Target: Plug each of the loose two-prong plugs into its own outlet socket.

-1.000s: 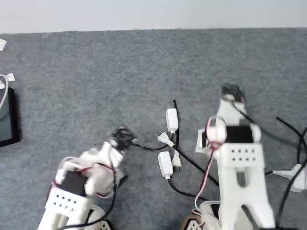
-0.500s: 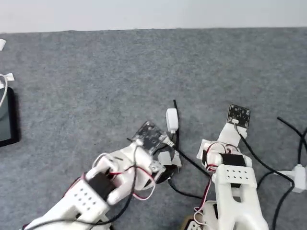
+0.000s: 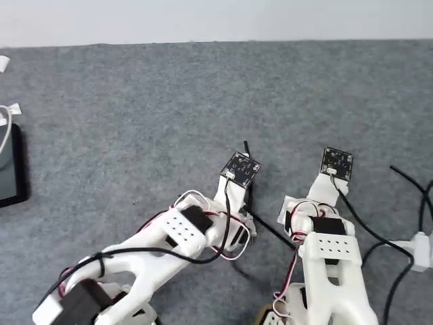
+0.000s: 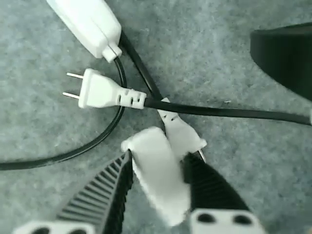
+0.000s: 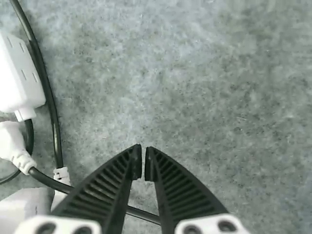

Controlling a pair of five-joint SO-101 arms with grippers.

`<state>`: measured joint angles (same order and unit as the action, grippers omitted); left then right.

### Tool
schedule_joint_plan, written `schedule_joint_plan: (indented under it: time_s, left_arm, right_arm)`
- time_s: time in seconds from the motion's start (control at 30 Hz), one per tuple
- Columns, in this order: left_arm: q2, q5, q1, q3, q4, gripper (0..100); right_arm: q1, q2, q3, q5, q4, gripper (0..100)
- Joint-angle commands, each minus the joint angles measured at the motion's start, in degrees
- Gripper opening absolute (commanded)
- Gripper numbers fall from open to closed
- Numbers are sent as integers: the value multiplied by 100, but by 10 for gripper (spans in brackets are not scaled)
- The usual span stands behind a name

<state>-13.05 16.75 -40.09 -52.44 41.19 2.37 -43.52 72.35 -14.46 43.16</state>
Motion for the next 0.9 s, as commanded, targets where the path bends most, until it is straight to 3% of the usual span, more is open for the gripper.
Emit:
schedule_joint_plan:
  time_s: [0.0,0.3,0.47,0.67,0.87]
  left_arm:
    - [141,53,-18,224,-97,13]
    - [62,53,70,136,475,13]
    - [-879,79,387,31,747,13]
    - [-2365,1363,378,-725,607,18]
    - [-2154,1257,1099,-919,554,133]
  right_arm:
    - [66,-154,-62,-70,-84,9]
    - [75,-154,-62,-70,-84,9]
    - [75,-154,-62,-70,-84,9]
    - [75,-154,-62,-44,-75,9]
    - [66,-154,-53,-26,-75,9]
